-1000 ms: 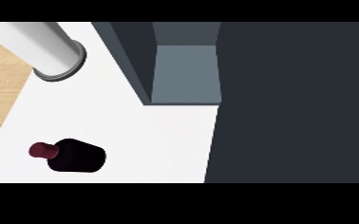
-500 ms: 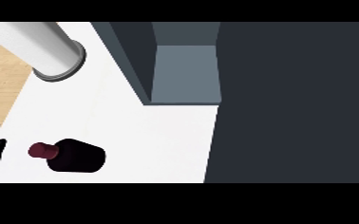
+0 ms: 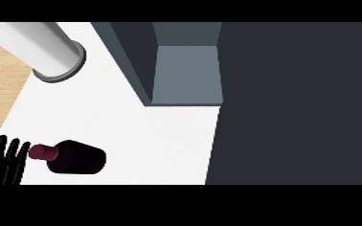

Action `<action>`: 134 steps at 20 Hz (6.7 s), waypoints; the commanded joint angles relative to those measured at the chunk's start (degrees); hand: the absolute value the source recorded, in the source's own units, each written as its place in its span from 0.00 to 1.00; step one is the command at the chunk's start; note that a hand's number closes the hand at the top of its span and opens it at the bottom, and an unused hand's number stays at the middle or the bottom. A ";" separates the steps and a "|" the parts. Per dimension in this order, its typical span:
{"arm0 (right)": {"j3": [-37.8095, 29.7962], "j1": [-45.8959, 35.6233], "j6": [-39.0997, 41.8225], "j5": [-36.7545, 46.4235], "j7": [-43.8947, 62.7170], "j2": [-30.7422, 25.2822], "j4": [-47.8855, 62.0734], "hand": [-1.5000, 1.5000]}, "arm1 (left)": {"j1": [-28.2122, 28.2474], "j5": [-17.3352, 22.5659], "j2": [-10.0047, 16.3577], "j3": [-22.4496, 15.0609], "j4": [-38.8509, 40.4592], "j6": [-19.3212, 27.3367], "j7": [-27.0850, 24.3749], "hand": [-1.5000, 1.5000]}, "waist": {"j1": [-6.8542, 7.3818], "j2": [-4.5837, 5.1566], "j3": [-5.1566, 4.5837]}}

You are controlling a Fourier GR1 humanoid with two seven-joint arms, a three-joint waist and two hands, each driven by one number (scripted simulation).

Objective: Pick up the wine, place it into the cabinet and close the cabinet

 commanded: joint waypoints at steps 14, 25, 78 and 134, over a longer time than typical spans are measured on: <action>0.64 -1.71 -1.07 -2.74 3.77 0.42 -5.15 0.00 | -7.02 -5.01 1.50 2.69 30.06 -6.05 -17.71 0.00 | -0.06 0.06 -0.03; 0.39 -3.75 -2.75 -2.72 7.75 -0.55 -7.05 0.00 | -15.16 -4.99 4.43 5.48 46.84 -8.72 -24.81 0.00 | -0.32 0.00 -0.04; 0.15 -1.49 -3.37 -2.63 5.94 -0.88 -4.88 0.00 | -35.29 -6.31 -0.86 -22.81 31.47 13.40 -14.43 1.00 | 0.09 -0.22 0.05; -4.59 -2.27 0.21 -7.14 3.84 0.42 -3.81 0.00 | -68.90 4.47 -0.86 -36.74 68.37 45.77 -16.37 1.00 | -1.05 0.13 -0.01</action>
